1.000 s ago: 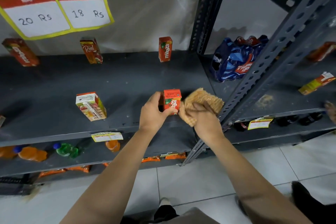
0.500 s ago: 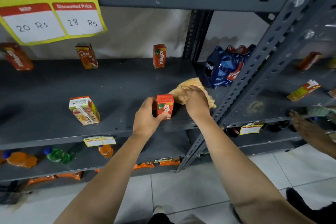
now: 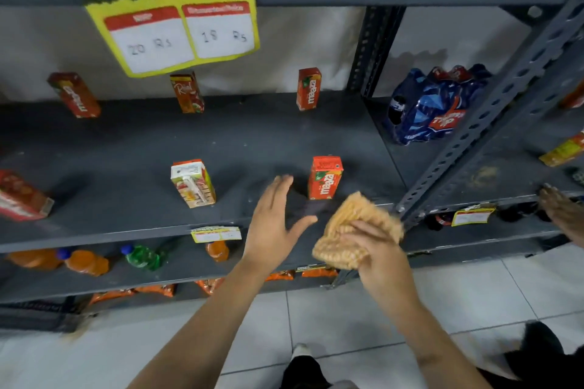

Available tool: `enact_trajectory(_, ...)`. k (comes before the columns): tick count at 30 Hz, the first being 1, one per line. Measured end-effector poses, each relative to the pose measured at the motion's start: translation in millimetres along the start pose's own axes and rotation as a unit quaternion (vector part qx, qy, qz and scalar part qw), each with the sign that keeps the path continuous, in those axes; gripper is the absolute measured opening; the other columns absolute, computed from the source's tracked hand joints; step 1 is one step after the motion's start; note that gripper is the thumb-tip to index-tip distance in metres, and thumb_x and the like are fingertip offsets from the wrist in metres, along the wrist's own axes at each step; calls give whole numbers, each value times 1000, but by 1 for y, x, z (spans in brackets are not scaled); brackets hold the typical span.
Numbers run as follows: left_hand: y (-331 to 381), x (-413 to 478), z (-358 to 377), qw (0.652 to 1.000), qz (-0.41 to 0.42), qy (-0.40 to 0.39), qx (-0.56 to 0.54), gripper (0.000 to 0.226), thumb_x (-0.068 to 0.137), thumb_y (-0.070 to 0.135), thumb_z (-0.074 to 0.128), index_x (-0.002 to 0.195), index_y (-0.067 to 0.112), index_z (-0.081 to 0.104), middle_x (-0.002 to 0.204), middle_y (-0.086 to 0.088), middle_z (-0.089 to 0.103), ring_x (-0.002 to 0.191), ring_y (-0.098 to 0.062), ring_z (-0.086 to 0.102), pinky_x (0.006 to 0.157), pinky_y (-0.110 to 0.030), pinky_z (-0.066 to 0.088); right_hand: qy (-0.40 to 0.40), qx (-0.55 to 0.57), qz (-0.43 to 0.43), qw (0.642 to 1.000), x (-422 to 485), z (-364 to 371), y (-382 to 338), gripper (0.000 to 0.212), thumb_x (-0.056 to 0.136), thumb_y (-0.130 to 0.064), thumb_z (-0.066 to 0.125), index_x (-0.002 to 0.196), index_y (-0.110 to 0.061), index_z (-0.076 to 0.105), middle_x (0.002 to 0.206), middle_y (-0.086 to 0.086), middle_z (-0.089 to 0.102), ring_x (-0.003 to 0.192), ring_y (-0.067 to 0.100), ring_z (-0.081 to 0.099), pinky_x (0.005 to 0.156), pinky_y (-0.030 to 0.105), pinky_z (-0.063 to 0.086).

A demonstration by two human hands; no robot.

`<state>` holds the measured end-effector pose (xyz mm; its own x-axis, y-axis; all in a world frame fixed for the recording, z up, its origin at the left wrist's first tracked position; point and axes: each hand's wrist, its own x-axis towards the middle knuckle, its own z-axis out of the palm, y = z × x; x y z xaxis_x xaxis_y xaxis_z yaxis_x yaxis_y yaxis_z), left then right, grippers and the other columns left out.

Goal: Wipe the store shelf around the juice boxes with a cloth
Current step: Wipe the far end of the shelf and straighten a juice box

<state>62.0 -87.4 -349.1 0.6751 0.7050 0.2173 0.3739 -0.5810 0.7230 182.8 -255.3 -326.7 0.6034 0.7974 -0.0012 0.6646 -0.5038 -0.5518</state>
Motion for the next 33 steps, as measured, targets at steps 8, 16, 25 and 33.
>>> enact_trajectory(8, -124, -46, -126, 946, -78, 182, 255, 59, 99, 40, 37, 144, 1, 32, 158, -20, 14, 147, -32, 0, 119, -48, 12, 28, 116, -91, 989, 35, 23, -137, 51, 72, -3, 41, 108, -23, 71, 123, 1, 65, 111, 22, 59, 96, 37, 49)
enact_trajectory(16, -172, -16, -143, 903, -169, -28, 393, 75, 94, 57, 7, 152, 9, 4, 160, -11, -10, 147, -23, -11, 120, -45, 1, -105, -215, -27, 970, 177, 85, -178, 50, 94, -8, 37, 143, -21, 36, 151, 12, 35, 131, 36, 43, 100, 45, 43)
enact_trajectory(25, -175, -14, -144, 915, -157, -34, 371, 73, 96, 56, 7, 152, 11, 6, 161, -8, 0, 148, -22, -2, 120, -42, 3, -121, -350, -72, 926, 121, 112, -169, 66, 89, -1, 39, 146, -32, 24, 153, 25, 22, 127, 49, 37, 83, 47, 49)
enact_trajectory(33, -171, -14, -149, 920, -152, -43, 358, 73, 95, 57, 7, 152, 11, 5, 161, -9, 3, 148, -24, 2, 121, -43, 5, -139, -343, -70, 926, 62, 98, -178, 78, 85, 2, 48, 148, -35, 21, 157, 14, 20, 136, 45, 31, 93, 47, 47)
